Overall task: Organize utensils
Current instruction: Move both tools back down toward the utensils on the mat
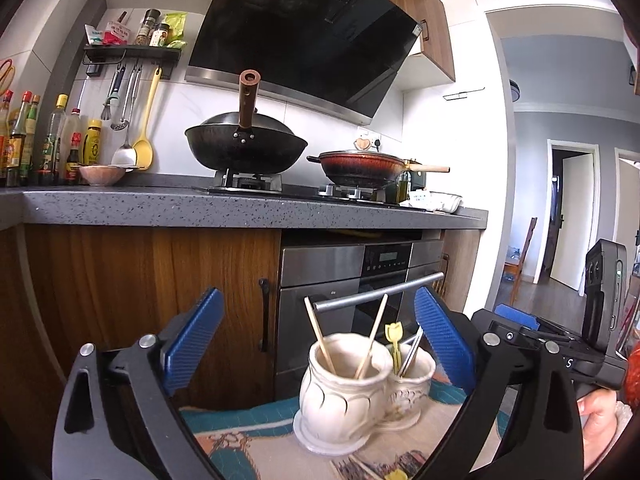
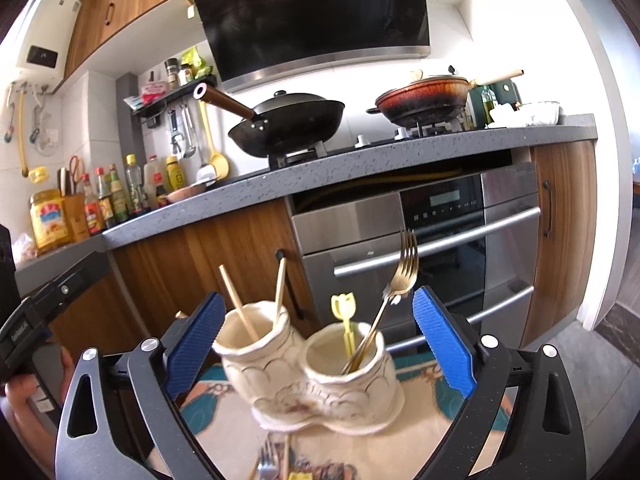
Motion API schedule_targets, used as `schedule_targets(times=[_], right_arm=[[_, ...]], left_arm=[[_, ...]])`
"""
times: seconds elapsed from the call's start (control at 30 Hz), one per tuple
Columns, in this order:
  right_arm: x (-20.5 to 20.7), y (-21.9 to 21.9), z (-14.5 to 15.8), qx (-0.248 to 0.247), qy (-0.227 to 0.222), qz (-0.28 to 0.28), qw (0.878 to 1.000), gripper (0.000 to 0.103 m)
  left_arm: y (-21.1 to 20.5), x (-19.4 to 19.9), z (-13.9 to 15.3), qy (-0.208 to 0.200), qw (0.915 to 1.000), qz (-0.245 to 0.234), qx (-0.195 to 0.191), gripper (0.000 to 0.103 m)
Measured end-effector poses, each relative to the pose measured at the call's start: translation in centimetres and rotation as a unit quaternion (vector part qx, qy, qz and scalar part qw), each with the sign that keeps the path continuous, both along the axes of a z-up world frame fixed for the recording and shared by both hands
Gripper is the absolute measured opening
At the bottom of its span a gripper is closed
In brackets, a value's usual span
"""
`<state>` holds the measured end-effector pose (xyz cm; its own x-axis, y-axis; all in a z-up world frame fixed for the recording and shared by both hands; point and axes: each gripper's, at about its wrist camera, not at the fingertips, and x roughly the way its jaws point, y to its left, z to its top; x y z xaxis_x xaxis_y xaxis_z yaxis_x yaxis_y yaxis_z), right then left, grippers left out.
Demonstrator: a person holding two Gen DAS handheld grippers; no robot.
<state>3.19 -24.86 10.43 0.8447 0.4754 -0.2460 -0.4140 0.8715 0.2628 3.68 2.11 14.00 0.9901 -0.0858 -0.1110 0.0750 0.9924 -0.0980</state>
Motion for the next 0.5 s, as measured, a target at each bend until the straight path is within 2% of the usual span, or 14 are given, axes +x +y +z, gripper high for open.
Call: schedule_targets(times=[0.2, 0.5], right_arm=[[-2.1, -0.1, -1.8, -0.010, 0.020, 0.005, 1.000, 0.096], [-3.1, -0.8, -6.1, -0.047, 0.082, 0.000, 0.996, 0.096]], left_arm=[[0.0, -1.7, -1.5, 0.031, 0.9995, 0.002, -0.005, 0.097], [-0.8, -2.2, -6.4, 0.124, 0.9922, -0.004, -0.007, 0.097]])
